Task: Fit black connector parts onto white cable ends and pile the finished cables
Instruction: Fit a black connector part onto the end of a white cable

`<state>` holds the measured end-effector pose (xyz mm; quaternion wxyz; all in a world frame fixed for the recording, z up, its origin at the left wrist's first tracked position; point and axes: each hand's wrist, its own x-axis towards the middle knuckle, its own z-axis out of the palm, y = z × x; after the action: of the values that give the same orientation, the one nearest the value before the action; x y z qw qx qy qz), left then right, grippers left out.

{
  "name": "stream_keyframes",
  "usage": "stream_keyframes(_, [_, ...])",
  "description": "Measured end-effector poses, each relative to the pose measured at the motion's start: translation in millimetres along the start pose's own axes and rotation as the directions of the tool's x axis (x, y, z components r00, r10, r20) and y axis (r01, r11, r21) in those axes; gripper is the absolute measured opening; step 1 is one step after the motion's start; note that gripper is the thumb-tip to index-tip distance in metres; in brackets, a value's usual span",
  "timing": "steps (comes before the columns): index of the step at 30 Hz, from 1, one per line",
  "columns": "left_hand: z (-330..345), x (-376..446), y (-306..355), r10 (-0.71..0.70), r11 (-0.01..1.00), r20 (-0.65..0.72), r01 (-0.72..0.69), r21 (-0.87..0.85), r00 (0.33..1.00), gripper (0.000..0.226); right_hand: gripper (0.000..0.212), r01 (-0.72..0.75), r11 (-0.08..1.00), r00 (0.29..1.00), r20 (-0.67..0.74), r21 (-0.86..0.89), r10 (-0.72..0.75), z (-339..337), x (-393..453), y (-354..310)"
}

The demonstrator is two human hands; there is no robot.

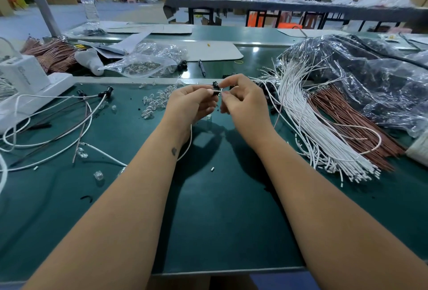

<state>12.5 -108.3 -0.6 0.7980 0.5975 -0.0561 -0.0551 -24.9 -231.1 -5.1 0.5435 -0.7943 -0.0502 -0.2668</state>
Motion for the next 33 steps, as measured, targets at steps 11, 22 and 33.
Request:
stream_keyframes(11, [-4.6, -1.9, 2.0, 0.011, 1.000, -0.009, -0.011, 0.010, 1.000, 0.015, 0.020, -0.253, 0.756, 0.966, 0.194, 0.603, 0.169, -4.2, 3.6, -0.2])
stream_keyframes(22, [-4.4, 0.2, 0.2, 0.065, 0.998, -0.042, -0.066, -0.008, 0.997, 0.005, 0.016, -0.249, 0.751, 0.967, 0.122, 0.611, 0.222, -1.9, 6.1, -0.5])
stream_keyframes(33, [-16.9, 7.5, -2.6, 0.154, 0.986, -0.027, -0.155, -0.052, 0.988, 0.023, 0.015, -0.045, 0.997, 0.972, -0.232, -0.071, 0.027, -12.6, 8.3, 8.2])
